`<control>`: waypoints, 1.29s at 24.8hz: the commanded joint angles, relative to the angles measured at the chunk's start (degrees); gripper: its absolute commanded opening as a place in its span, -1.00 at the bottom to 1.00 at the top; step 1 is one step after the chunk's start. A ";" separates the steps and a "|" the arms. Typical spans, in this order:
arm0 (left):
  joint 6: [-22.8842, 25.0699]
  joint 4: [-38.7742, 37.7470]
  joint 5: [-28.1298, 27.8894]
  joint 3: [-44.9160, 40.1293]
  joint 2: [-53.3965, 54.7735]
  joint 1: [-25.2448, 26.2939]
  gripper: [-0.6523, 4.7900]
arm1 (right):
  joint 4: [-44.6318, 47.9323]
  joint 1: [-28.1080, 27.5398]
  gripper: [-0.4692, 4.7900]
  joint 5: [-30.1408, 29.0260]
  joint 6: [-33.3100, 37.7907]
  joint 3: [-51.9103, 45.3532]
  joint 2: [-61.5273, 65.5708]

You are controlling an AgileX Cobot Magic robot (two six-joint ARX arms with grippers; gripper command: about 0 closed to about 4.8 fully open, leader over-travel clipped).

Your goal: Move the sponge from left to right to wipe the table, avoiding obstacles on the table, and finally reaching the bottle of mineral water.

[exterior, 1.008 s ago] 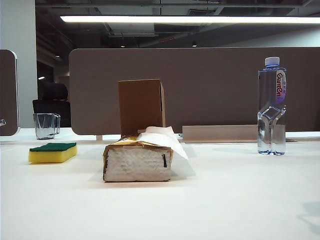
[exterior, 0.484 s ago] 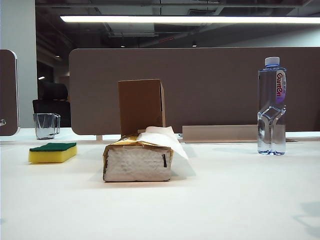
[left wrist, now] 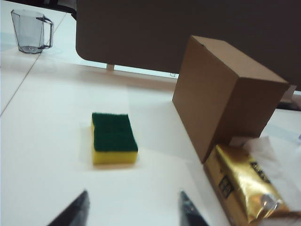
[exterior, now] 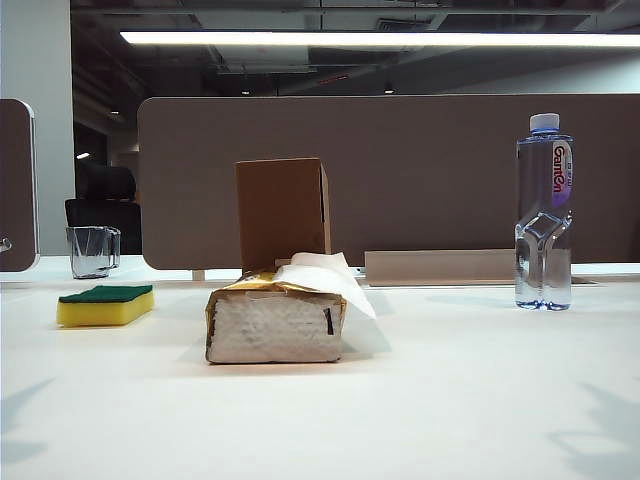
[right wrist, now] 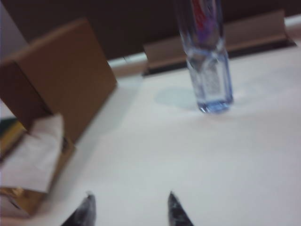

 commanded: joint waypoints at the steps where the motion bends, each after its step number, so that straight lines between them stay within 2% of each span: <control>1: -0.09 0.50 0.39 2.25 -0.02 -0.02 0.30 | 3.91 2.54 0.03 -0.42 5.60 1.53 -0.02; 3: -0.09 0.20 0.37 3.52 -0.02 -0.02 0.31 | 2.43 4.09 0.12 -1.31 7.43 2.69 -0.02; 4: -0.13 0.09 0.42 4.26 -0.02 -0.02 0.40 | 1.79 5.07 0.17 -1.55 8.22 3.39 -0.02; 5: -0.63 -0.42 0.42 5.64 0.00 -0.02 0.61 | 0.79 6.80 0.24 -1.64 8.63 4.76 -0.02; 7: -1.68 -0.76 0.44 7.15 0.07 -0.02 0.74 | -0.26 8.63 0.24 -0.79 8.81 6.47 0.00; 9: -2.67 -1.46 1.53 9.16 0.11 -0.02 0.74 | -2.67 10.84 0.25 1.03 9.22 9.16 0.00; 14: -3.80 -2.89 4.85 12.07 0.92 0.00 0.76 | -7.43 12.17 0.26 1.77 9.40 13.86 1.73; 16: -4.92 -3.26 5.53 13.29 2.19 0.00 0.94 | -8.31 12.07 0.30 1.53 9.40 15.74 3.17; 17: -5.33 -3.41 5.64 14.10 2.97 0.00 1.00 | -8.33 12.07 0.40 1.55 9.40 16.94 4.35; 19: -5.38 -3.56 6.10 15.56 4.70 0.00 1.00 | -8.39 12.07 0.47 1.25 9.40 19.23 6.62; 25: -5.42 -3.41 6.78 21.38 12.04 0.00 1.00 | -8.44 12.04 0.47 -0.63 9.38 26.82 15.08; 30: -5.42 -3.80 10.71 29.70 23.78 0.00 1.00 | -8.59 12.04 0.47 -3.85 9.38 36.24 25.94; 32: -5.42 -3.67 10.69 33.27 28.41 0.00 1.00 | -9.66 12.04 0.57 -4.37 9.38 39.93 29.90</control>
